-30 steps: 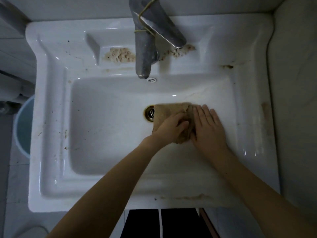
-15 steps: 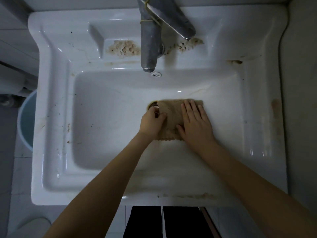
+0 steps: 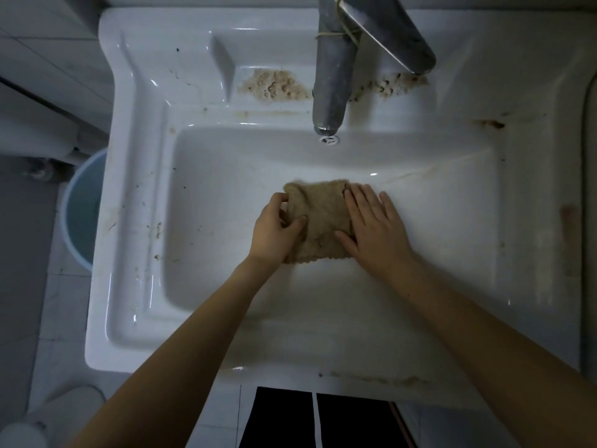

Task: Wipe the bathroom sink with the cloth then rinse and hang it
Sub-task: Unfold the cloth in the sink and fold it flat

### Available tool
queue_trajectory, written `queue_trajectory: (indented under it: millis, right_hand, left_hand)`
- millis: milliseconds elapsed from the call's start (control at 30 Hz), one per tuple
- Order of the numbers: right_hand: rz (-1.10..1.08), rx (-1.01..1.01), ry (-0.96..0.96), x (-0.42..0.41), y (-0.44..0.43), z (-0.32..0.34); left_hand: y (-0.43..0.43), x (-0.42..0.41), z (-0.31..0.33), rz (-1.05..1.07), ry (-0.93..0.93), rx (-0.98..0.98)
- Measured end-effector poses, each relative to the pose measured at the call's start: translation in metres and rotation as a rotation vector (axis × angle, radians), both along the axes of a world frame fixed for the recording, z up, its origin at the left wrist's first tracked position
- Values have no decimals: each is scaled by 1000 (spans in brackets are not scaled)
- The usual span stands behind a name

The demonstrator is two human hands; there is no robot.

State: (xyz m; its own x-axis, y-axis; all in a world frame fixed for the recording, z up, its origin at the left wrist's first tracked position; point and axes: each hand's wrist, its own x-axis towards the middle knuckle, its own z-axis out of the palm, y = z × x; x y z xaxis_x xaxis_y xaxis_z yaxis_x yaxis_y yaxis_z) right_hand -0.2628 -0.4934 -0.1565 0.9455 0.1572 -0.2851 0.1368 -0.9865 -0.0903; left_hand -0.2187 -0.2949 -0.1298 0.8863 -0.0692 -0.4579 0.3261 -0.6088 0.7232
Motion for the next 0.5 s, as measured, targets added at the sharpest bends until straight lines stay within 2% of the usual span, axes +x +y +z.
queue_trajectory:
  millis: [133, 233, 400, 433, 500]
  right_hand:
    - [-57, -63, -11, -10, -23, 8]
    - [-62, -110, 9, -18, -35, 5]
    - [-51, -130, -12, -19, -35, -1]
    - [-49, -125, -16, -19, -35, -1]
    - [-50, -123, -27, -19, -35, -1]
  left_hand:
    - [-22, -2, 17, -6, -81, -82]
    - [-49, -5, 15, -130, -156, -92]
    - [-76, -4, 0, -396, -62, 26]
    - [-74, -4, 2, -426, -118, 29]
    - [-66, -4, 2, -504, -361, 130]
